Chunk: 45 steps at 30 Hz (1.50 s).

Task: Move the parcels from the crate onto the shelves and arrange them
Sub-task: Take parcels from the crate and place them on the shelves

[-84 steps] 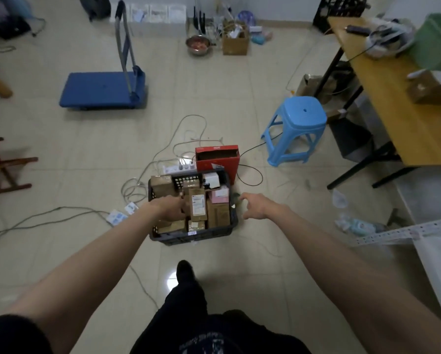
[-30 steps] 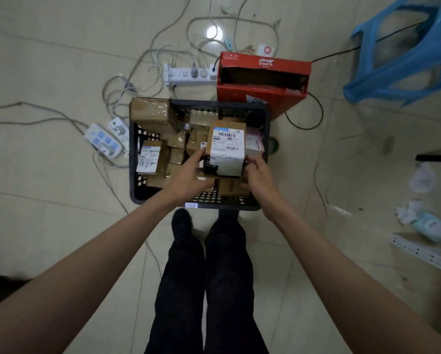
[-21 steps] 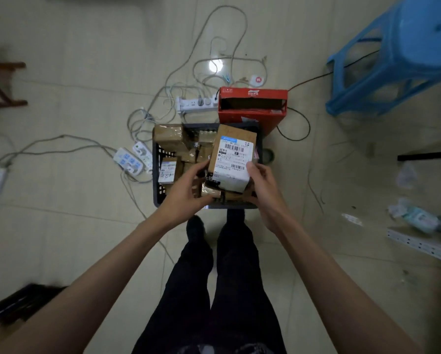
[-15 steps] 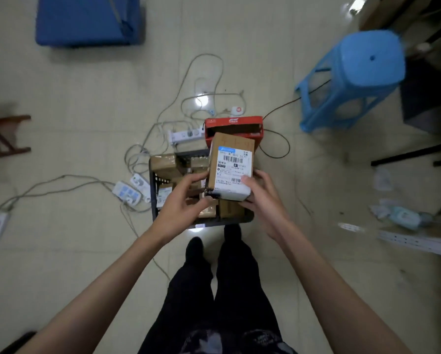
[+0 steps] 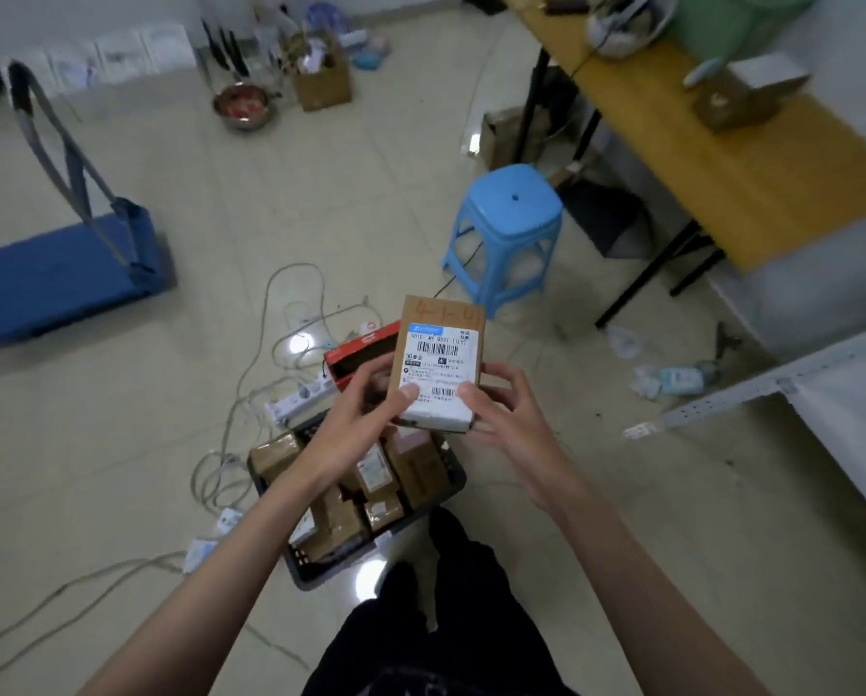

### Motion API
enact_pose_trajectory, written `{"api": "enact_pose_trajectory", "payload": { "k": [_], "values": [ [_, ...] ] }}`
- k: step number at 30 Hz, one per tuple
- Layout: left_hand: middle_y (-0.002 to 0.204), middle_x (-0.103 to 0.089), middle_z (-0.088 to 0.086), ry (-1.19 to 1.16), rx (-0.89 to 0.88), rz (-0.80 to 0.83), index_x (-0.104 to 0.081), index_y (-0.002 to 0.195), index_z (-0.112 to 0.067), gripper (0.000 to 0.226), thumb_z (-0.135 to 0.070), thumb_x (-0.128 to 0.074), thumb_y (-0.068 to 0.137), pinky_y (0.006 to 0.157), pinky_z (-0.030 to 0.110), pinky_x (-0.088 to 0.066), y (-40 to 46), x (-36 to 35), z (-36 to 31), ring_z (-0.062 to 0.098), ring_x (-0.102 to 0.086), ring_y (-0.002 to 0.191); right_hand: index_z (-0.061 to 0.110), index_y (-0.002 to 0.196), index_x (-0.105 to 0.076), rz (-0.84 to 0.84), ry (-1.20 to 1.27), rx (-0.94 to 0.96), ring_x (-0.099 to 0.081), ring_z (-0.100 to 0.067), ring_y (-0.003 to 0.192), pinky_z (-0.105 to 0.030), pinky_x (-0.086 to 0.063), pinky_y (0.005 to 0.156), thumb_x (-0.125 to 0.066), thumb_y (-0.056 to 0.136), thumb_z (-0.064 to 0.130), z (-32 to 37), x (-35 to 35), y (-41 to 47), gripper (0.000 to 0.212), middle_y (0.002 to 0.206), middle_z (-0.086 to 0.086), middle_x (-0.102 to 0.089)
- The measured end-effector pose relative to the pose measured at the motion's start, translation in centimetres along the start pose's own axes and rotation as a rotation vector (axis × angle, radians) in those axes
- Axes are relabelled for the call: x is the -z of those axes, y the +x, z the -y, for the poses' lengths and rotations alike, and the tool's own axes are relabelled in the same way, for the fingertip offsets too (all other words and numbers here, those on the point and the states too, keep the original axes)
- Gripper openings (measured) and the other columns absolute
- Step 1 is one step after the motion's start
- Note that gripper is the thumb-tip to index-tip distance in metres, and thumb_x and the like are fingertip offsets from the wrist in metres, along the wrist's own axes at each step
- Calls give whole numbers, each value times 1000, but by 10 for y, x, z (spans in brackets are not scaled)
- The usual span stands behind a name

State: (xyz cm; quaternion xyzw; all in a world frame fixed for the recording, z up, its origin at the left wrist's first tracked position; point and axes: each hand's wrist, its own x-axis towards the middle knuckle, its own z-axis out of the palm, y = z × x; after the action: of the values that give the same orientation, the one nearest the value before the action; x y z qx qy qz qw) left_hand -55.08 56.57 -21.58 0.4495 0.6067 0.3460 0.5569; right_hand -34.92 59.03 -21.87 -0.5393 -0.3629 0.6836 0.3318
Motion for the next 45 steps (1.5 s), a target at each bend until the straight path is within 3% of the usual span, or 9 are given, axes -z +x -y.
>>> {"api": "enact_pose_trajectory", "payload": {
  "k": [8, 11, 15, 21, 26, 34, 38, 41, 45],
  "values": [
    [121, -64, -8, 85, -152, 318, -41, 137, -36, 54, -46, -61, 87, 87, 26, -56, -25, -48, -39, 3, -67, 101, 24, 129, -52, -352, 71, 180, -71, -17, 102, -28, -59, 79, -66, 93, 36, -6, 29, -94, 40, 121, -6, -69],
    [122, -60, -14, 160, -207, 455, -39, 132, -47, 51, -57, -59, 85, 87, 32, -56, -34, -81, -55, 2, -67, 96, 26, 130, -52, -482, 102, 225, -70, -15, 104, -30, -59, 84, -60, 96, 39, -9, 49, -134, 37, 120, -3, -70],
    [126, -60, -13, 260, -295, 612, -39, 137, -46, 71, -75, -58, 75, 83, 34, -57, -44, -135, -73, 5, -67, 98, 28, 128, -54, -655, 158, 287, -71, -11, 102, -28, -59, 83, -58, 97, 43, -13, 79, -193, 34, 117, 0, -71],
    [125, -60, -13, 331, -411, 833, -38, 139, -41, 63, -62, -54, 82, 79, 30, -57, -83, -223, -93, 6, -68, 96, 32, 128, -53, -897, 236, 344, -70, -10, 103, -37, -57, 94, -60, 86, 56, -31, 119, -273, 48, 117, 3, -71],
    [124, -61, -13, 360, -439, 979, -39, 140, -40, 62, -59, -55, 84, 77, 29, -56, -118, -298, -99, 6, -68, 93, 33, 127, -54, -1050, 274, 365, -70, -8, 102, -34, -58, 92, -58, 93, 52, -52, 157, -335, 39, 116, 4, -71],
    [122, -60, -14, 406, -483, 1113, -39, 139, -41, 58, -57, -56, 85, 82, 32, -57, -171, -413, -102, 4, -67, 93, 35, 125, -55, -1185, 316, 403, -71, -9, 101, -37, -58, 92, -60, 84, 61, -82, 233, -416, 48, 115, 5, -72],
    [121, -61, -14, 405, -512, 1141, -41, 137, -42, 59, -59, -56, 83, 78, 27, -57, -193, -470, -111, 3, -67, 92, 35, 124, -57, -1226, 327, 436, -70, -11, 103, -38, -58, 92, -61, 82, 63, -89, 280, -447, 51, 114, 6, -72],
    [121, -59, -16, 402, -527, 1155, -39, 138, -42, 57, -56, -55, 85, 74, 22, -55, -210, -507, -114, 2, -67, 92, 36, 122, -57, -1239, 324, 443, -70, -11, 103, -40, -57, 93, -60, 83, 62, -97, 312, -468, 47, 113, 7, -73],
    [123, -61, -11, 413, -501, 1159, -40, 139, -39, 61, -58, -56, 83, 80, 30, -57, -221, -547, -104, 8, -68, 95, 35, 123, -57, -1220, 335, 434, -70, -13, 104, -39, -57, 94, -59, 92, 53, -111, 347, -488, 36, 115, 5, -72]
  ]
}}
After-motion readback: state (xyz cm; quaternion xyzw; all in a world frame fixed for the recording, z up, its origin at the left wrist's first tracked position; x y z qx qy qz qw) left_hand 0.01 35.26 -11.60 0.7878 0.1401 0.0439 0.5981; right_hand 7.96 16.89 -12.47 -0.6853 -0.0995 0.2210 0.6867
